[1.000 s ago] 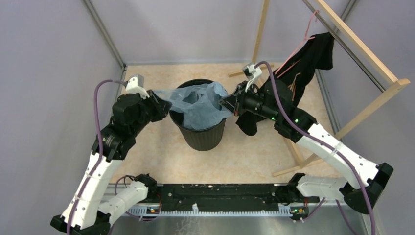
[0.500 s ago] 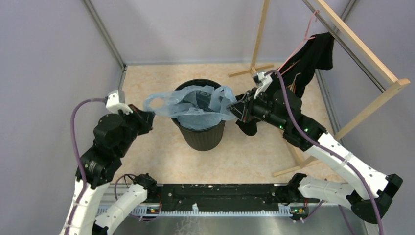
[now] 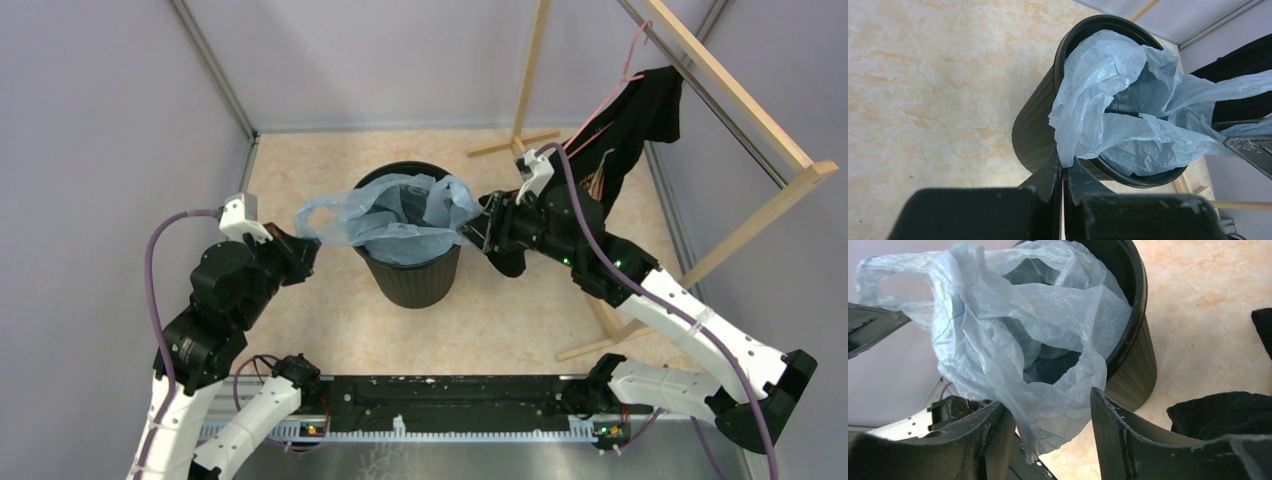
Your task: Put the trash bags into the trash bin
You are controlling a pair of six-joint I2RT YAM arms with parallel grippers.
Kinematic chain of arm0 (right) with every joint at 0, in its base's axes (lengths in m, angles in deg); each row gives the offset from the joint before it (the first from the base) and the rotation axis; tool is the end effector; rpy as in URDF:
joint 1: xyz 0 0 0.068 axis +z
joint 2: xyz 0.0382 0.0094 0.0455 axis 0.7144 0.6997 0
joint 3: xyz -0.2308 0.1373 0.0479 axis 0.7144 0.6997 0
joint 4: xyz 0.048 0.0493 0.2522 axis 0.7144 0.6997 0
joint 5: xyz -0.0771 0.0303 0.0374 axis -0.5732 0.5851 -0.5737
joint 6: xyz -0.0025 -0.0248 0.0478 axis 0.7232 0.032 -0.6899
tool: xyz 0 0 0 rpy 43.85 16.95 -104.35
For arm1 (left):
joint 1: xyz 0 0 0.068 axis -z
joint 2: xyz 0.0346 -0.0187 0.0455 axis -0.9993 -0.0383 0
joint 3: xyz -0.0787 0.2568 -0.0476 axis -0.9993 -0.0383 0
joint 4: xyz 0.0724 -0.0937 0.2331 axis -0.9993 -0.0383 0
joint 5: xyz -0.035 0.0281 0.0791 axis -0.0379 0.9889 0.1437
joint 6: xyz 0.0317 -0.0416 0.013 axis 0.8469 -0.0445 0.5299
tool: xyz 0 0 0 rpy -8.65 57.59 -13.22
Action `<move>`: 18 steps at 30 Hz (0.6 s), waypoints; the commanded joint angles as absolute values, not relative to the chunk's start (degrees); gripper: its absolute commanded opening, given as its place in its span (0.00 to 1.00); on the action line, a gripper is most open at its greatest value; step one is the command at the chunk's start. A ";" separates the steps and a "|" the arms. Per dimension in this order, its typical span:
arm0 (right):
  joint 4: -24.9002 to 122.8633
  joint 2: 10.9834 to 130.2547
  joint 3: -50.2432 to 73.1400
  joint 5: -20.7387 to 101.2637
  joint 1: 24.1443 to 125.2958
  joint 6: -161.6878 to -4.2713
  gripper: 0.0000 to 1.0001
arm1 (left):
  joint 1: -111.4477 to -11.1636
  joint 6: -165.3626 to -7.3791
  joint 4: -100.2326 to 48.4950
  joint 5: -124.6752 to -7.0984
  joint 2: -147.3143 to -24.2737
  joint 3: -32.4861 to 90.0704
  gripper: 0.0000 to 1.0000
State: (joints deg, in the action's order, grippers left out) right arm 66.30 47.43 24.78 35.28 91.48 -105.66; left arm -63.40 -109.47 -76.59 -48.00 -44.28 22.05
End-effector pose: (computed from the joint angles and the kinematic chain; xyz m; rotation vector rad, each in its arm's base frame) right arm 0.1560 0.1633 0.3901 -0.3078 1.8921 0.9589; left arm 0.0777 -0.0288 0.4079 -0.2876 1.8801 -0.5525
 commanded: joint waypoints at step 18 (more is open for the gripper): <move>67.80 42.38 28.96 39.97 91.56 -112.08 0.35 | -63.37 -109.92 -84.65 -48.83 -40.29 22.62 0.00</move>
